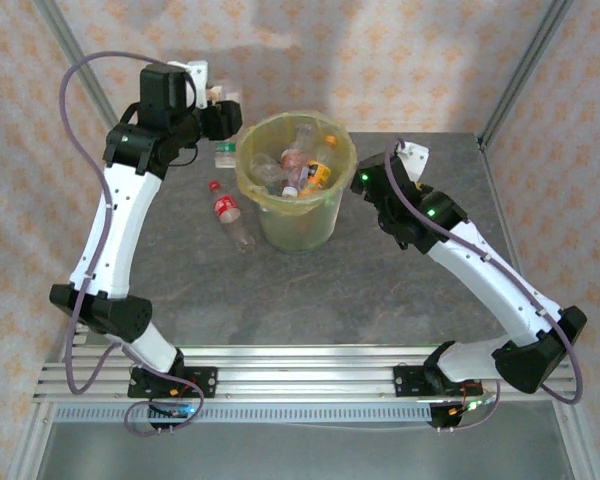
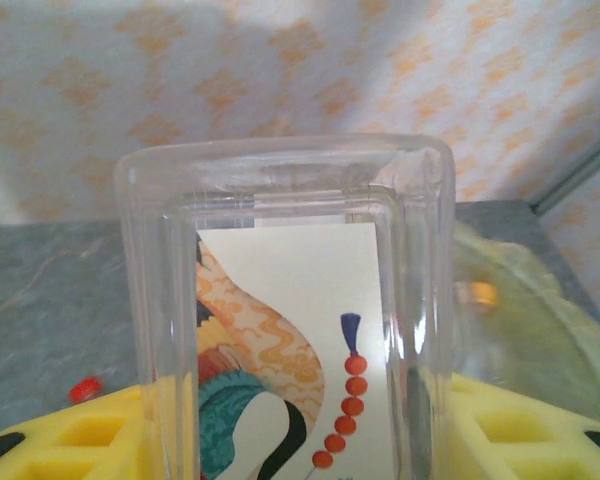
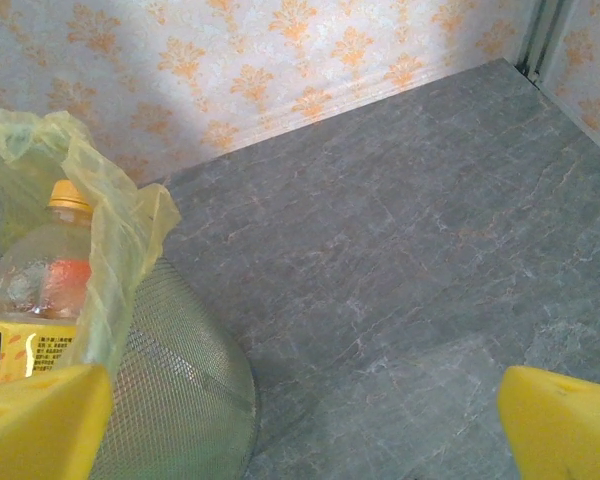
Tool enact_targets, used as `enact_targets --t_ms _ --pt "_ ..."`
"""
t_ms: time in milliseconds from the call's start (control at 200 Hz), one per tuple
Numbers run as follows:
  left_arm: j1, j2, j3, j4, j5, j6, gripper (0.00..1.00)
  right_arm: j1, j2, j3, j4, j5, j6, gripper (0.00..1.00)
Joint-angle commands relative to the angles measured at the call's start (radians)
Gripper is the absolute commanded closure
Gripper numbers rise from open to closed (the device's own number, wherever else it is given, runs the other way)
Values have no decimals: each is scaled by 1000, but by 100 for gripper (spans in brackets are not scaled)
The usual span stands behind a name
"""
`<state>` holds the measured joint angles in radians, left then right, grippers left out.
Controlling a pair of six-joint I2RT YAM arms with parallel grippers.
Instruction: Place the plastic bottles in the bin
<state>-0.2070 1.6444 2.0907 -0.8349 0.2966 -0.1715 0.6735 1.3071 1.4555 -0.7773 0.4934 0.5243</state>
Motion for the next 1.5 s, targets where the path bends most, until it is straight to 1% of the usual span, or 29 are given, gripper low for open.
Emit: enact_targets --t_ms 0,105,320,340,415,676,1006,1236,1396,1436,1491 --pt "-30 74 95 -76 57 39 44 3 -36 -14 -10 17 14 1" --pt "-52 137 183 -115 79 48 44 3 -46 -21 -9 19 15 1" --pt "-74 258 327 -177 80 51 44 3 -49 -25 -9 17 16 1" --pt "-78 293 341 -186 82 54 44 3 -49 -24 -9 19 16 1" --pt "-84 334 379 -200 82 65 44 3 -50 -27 -11 19 17 1" --pt "-89 434 479 -240 57 163 44 3 -55 -29 -14 24 16 1" --pt "-101 452 478 -289 -3 317 43 3 -47 -21 -14 23 14 1" --pt "-115 460 461 -336 -40 354 42 3 -39 -12 -16 19 14 1" --pt "-121 465 449 -342 -79 353 38 3 -35 -9 -16 16 12 1" --pt "-121 467 450 -344 -75 352 36 3 -35 -9 -15 17 11 1" --pt "-123 471 450 -345 -71 352 29 3 -35 -8 -15 17 11 1"
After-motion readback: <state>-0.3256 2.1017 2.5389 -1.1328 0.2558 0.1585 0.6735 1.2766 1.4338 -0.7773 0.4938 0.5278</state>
